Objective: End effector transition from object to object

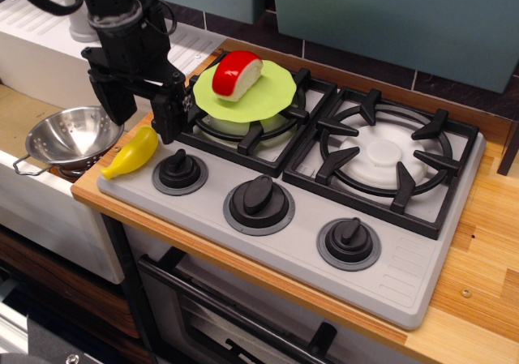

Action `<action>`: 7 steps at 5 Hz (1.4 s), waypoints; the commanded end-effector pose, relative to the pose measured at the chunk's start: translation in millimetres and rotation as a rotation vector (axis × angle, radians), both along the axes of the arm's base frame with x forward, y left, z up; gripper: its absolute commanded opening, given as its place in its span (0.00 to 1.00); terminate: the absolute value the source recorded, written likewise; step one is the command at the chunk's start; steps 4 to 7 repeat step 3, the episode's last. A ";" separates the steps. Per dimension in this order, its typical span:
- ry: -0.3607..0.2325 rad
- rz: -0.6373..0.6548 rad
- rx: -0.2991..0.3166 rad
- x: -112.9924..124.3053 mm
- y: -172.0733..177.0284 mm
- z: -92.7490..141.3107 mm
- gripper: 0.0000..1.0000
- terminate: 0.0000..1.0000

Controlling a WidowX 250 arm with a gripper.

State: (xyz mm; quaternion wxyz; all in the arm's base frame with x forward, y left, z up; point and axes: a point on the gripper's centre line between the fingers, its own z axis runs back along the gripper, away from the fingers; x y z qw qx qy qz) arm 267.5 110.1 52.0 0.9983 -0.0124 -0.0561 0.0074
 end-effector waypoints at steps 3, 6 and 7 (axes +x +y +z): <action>-0.081 0.006 0.033 -2.6 10.1 2.0 1.00 1.00; -0.081 0.006 0.033 -2.6 10.1 2.0 1.00 1.00; -0.081 0.006 0.033 -2.6 10.1 2.0 1.00 1.00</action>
